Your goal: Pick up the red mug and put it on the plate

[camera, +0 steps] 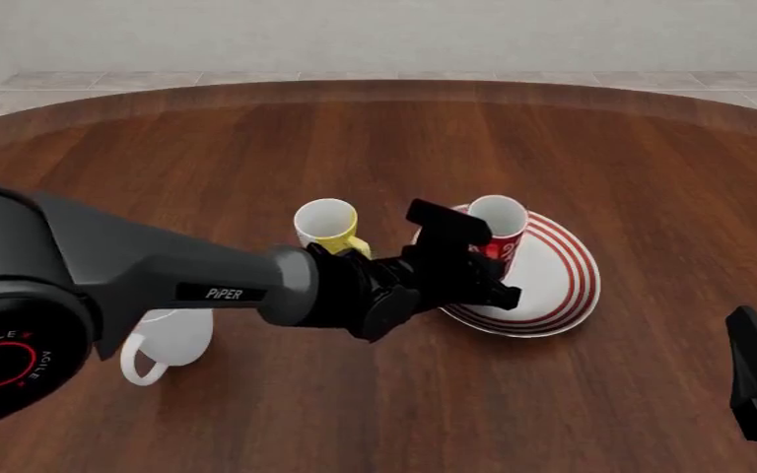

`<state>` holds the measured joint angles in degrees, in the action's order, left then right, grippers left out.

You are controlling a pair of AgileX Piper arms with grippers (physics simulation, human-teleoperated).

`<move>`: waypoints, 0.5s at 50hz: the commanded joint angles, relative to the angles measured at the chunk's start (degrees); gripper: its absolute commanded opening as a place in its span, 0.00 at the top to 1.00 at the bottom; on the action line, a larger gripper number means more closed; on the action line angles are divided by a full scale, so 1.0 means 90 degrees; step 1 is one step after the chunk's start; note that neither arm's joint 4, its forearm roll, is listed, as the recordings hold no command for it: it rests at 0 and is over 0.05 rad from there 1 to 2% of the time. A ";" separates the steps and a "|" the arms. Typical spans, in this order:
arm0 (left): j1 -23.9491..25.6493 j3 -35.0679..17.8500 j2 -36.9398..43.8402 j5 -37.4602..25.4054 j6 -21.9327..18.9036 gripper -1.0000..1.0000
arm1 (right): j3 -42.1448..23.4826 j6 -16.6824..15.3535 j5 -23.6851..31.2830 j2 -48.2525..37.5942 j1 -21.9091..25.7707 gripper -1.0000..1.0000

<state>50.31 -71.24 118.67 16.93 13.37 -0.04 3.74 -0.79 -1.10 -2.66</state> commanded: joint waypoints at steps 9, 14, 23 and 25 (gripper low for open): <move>-0.0031 -0.0057 0.0089 0.0051 0.0084 1.00 | -0.0001 -0.0004 -0.0030 -0.0030 0.0004 0.00; -0.0028 -0.0040 0.0111 0.0090 0.0113 1.00 | 0.0000 -0.0006 -0.0030 -0.0038 0.0014 0.00; -0.0065 -0.0050 0.0188 0.0130 0.0130 1.00 | 0.0000 0.0003 -0.0025 -0.0023 0.0016 0.00; -0.0067 -0.0062 0.0206 0.0129 0.0138 1.00 | 0.0001 -0.0001 -0.0014 -0.0016 0.0019 0.00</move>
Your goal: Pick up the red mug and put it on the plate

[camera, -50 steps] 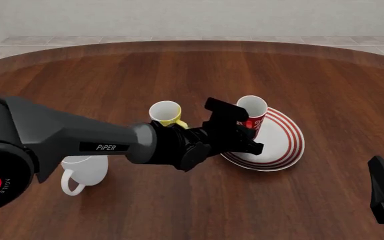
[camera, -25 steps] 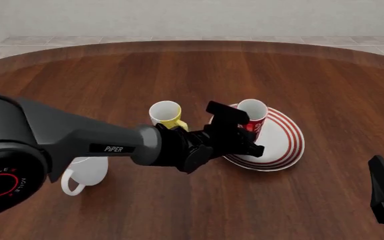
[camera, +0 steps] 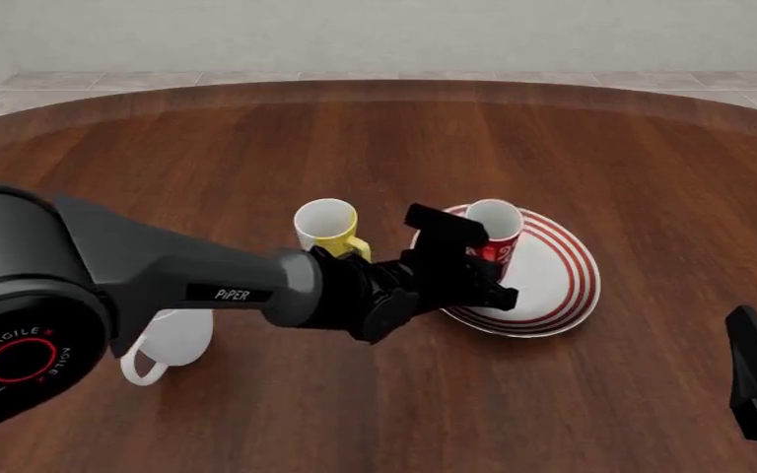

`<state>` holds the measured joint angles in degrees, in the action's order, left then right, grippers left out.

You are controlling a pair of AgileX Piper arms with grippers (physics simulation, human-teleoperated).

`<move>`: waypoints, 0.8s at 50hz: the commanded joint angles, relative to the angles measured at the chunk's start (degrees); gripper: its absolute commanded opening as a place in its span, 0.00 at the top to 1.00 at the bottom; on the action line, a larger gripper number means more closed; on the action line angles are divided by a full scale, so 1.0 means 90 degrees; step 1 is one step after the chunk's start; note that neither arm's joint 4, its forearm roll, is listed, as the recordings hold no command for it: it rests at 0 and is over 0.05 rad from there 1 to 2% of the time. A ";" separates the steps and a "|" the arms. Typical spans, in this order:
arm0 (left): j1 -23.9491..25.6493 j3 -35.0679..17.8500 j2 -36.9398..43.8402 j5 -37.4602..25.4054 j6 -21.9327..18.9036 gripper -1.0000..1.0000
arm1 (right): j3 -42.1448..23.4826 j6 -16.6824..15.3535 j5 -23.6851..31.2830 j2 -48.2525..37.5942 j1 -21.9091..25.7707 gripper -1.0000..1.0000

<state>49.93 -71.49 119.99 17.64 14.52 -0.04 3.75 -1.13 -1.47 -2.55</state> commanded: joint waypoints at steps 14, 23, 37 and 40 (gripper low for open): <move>-0.0031 -0.0023 0.0086 0.0088 0.0086 1.00 | 0.0002 -0.0022 0.0034 0.0021 0.0017 0.00; -0.0056 -0.0054 0.0221 0.0135 0.0037 1.00 | 0.0002 -0.0021 0.0067 0.0049 0.0013 0.00; -0.0073 -0.0081 0.0282 0.0121 0.0142 1.00 | 0.0002 -0.0003 0.0038 0.0020 0.0010 0.00; -0.0071 -0.0081 0.0309 0.0150 0.0160 1.00 | 0.0002 -0.0002 0.0040 0.0022 0.0008 0.00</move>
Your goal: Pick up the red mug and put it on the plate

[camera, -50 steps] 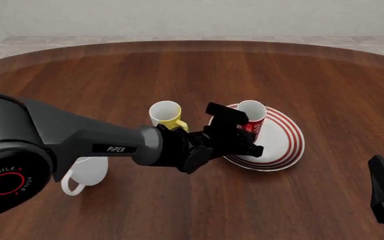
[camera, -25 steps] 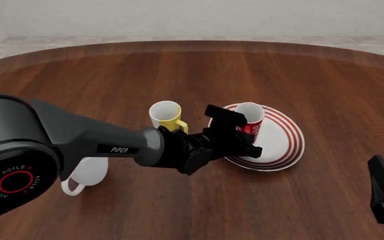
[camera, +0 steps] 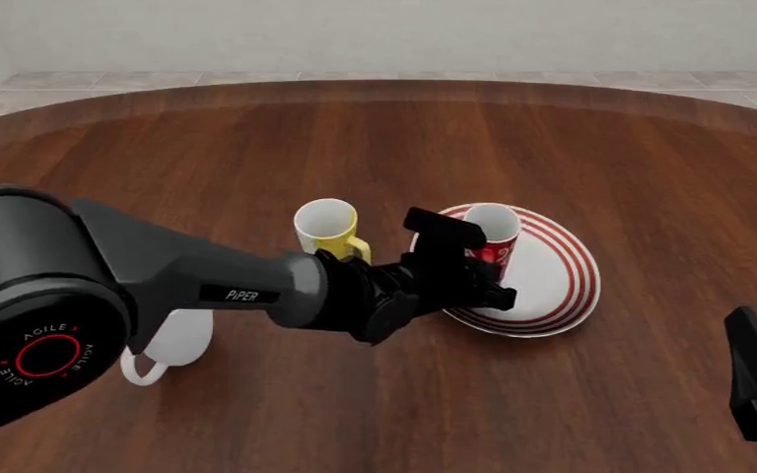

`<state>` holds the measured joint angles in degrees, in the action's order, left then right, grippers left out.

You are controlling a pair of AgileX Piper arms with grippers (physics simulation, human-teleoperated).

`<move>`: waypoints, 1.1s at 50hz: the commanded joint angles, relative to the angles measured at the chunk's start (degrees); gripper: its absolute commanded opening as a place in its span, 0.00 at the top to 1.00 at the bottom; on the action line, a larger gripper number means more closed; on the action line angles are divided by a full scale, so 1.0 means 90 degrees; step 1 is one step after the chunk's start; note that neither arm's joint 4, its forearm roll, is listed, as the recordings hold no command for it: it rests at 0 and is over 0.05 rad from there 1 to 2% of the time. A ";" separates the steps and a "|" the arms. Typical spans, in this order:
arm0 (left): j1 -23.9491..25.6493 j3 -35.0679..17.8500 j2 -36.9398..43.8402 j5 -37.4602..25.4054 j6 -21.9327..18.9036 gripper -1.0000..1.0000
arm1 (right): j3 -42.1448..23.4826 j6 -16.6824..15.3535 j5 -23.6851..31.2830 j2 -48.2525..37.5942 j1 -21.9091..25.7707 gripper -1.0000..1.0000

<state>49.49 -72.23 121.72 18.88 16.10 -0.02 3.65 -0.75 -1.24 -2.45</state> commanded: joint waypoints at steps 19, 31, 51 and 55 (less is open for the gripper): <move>-0.0136 -0.0010 0.0096 -0.0018 -0.0247 0.00 | 0.0000 0.0027 0.0006 -0.0008 0.0005 0.00; -0.0128 0.0037 0.0003 -0.0005 -0.0353 0.00 | 0.0000 0.0032 -0.0018 -0.0044 0.0016 0.00; -0.0036 0.0378 -0.0490 0.0122 -0.0607 0.00 | -0.0003 0.0006 -0.0254 -0.0294 0.0025 0.00; 0.0012 0.0531 -0.0755 0.0147 -0.0656 0.00 | -0.0002 -0.0011 -0.0189 -0.0230 0.0025 0.00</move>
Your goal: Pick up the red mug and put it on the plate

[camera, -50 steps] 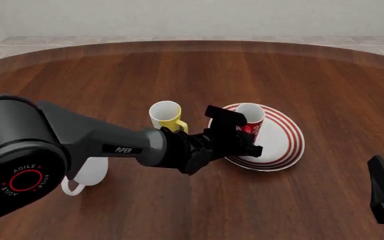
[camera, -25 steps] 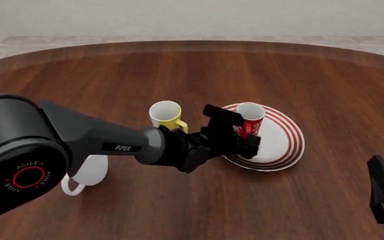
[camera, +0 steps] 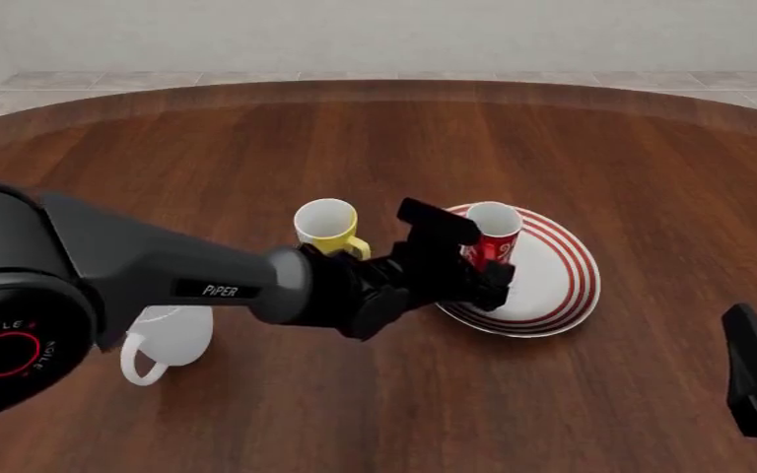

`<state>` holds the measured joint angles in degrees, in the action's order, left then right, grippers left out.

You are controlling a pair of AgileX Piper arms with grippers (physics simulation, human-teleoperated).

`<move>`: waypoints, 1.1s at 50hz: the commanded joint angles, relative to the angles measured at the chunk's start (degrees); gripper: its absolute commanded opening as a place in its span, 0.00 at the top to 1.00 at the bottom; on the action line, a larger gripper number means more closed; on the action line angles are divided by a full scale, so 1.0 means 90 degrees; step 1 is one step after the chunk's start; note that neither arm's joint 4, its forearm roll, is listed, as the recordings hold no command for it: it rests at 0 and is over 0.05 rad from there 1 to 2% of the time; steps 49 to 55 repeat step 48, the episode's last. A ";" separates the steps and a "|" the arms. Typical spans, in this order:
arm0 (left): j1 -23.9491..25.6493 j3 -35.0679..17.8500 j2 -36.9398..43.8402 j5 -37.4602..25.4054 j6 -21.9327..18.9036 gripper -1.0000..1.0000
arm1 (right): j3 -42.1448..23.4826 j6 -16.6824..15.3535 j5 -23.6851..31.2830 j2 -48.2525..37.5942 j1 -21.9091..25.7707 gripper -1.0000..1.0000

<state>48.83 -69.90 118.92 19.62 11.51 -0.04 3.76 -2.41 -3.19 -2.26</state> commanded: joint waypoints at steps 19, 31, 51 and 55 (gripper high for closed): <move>0.0310 0.0968 -0.1651 -0.0062 -0.0174 0.00 | 0.0001 -0.0108 0.0177 0.0198 0.0031 0.00; 0.0477 0.1532 -0.3326 -0.0483 -0.0572 0.00 | 0.0004 -0.0169 0.0208 0.0251 0.0080 0.00; 0.0784 0.1988 -0.5633 -0.1288 -0.1007 0.00 | -0.0001 -0.0219 0.0230 0.0349 0.0108 0.00; 0.0784 0.1988 -0.5633 -0.1288 -0.1007 0.00 | -0.0001 -0.0219 0.0230 0.0349 0.0108 0.00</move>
